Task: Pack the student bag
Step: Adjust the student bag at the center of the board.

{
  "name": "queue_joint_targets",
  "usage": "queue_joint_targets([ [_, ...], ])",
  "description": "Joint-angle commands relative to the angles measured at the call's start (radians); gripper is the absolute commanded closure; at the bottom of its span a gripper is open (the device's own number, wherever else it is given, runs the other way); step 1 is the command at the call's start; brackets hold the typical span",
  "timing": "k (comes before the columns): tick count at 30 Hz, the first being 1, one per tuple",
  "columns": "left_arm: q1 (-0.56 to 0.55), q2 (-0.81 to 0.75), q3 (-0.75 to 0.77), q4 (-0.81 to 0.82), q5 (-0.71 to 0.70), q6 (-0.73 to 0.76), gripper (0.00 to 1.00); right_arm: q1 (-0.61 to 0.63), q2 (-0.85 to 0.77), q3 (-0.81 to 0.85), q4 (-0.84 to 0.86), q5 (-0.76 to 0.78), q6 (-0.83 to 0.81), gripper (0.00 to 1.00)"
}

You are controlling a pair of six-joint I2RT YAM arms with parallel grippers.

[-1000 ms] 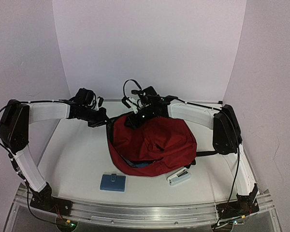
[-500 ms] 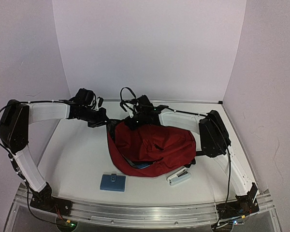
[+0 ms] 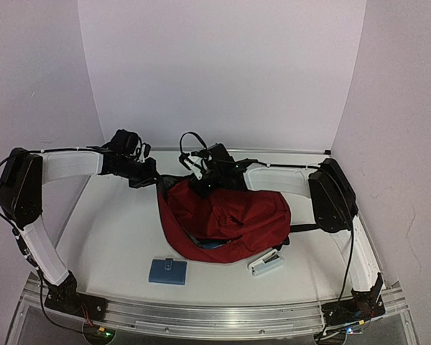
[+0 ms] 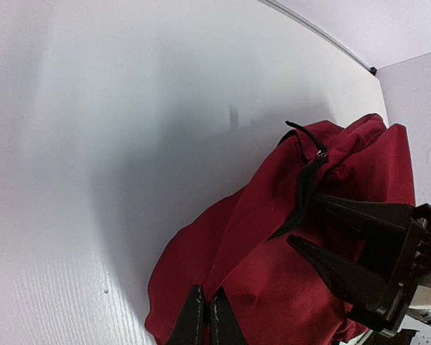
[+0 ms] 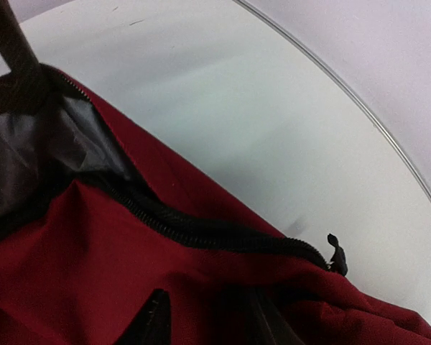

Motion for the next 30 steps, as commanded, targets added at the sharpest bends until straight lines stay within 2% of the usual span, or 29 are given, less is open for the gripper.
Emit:
queue_joint_targets([
  [1, 0.031, -0.046, 0.059, 0.097, -0.018, 0.004, 1.00, 0.012, 0.002, 0.017, -0.088, -0.004, -0.041, 0.57],
  [5, 0.031, -0.057, 0.047, 0.129, -0.002, 0.006, 1.00, 0.012, 0.104, 0.077, -0.131, 0.009, -0.054, 0.56],
  [9, 0.031, -0.058, 0.049, 0.151, 0.023, 0.017, 1.00, 0.007, 0.173, 0.134, -0.180, 0.098, -0.069, 0.55],
  [12, 0.037, -0.054, 0.046, 0.160, 0.025, 0.022, 1.00, -0.012, 0.167, 0.154, -0.236, 0.046, -0.052, 0.55],
  [14, 0.049, -0.031, 0.055, 0.145, 0.028, 0.021, 0.99, -0.013, 0.126, 0.148, -0.279, -0.027, -0.043, 0.49],
  [19, 0.055, -0.032, 0.048, 0.105, 0.032, 0.030, 0.74, -0.018, -0.109, 0.077, -0.326, -0.288, 0.064, 0.26],
  [25, 0.038, -0.234, -0.044, 0.048, -0.003, 0.104, 0.43, -0.082, -0.417, -0.087, -0.344, -0.398, 0.147, 0.17],
  [30, -0.072, -0.366, -0.065, -0.093, -0.004, 0.235, 0.37, -0.204, -0.596, -0.286, -0.395, -0.404, 0.137, 0.16],
])
